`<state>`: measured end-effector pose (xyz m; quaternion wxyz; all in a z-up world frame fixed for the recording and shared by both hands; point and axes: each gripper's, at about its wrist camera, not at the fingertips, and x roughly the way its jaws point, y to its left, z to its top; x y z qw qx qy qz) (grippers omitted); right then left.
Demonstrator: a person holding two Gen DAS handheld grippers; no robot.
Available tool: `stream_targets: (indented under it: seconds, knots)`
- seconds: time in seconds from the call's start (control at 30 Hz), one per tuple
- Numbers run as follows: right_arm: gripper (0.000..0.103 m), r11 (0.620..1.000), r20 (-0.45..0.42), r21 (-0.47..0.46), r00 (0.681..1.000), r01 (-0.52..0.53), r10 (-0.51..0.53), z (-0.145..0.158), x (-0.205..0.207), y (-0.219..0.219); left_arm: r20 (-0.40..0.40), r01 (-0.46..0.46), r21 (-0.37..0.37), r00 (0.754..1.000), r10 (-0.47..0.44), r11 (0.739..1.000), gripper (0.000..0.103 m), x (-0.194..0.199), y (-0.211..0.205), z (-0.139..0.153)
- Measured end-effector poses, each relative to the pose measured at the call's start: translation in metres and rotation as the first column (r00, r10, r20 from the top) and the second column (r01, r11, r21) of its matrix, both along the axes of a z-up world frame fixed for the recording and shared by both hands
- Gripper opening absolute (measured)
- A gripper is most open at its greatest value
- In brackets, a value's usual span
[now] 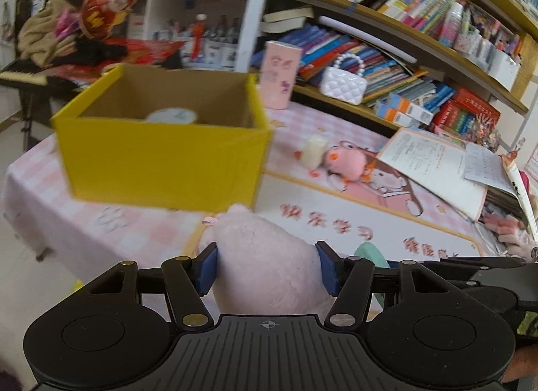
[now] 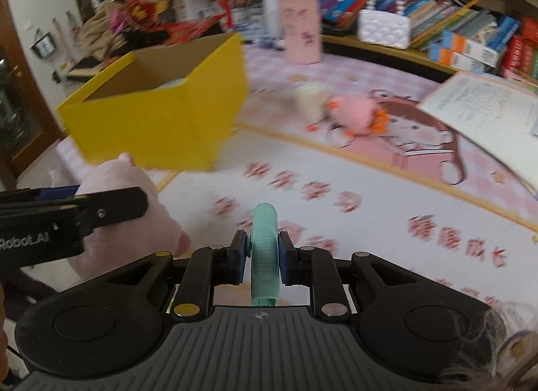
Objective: Organize objects
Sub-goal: 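Carry the green marker in the right tool while the left tool carries the pig over the box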
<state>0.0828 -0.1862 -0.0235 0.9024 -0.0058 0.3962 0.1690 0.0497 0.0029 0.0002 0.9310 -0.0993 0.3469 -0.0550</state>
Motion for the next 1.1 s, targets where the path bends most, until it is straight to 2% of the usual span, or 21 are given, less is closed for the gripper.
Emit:
stream_targets:
  seconds: [0.23,0.6,0.83,1.1]
  knots:
    - [0.018,0.998,0.012,-0.026,0.998,-0.060,0.061,0.004,-0.031,0.050,0.020,-0.045,-0.019,0.999,0.046,0.999,0.059,-0.027,0.047,0.002]
    - [0.018,0.998,0.057,-0.039,0.997,-0.052,0.055,0.011,-0.057,0.103,0.088,-0.021,-0.003,0.996,0.022,1.000,0.059,-0.055,0.094,0.012]
    - [0.018,1.000,0.085,-0.023,0.996,-0.020,0.022,0.020,-0.060,0.126,0.139,0.015,0.013,0.990,-0.017,1.000,0.059,-0.057,0.110,0.023]
    - [0.018,1.000,0.156,-0.016,0.988,-0.009,0.011,0.048,-0.035,0.140,0.208,0.003,-0.006,0.978,-0.002,1.000,0.059,-0.030,0.127,0.043]
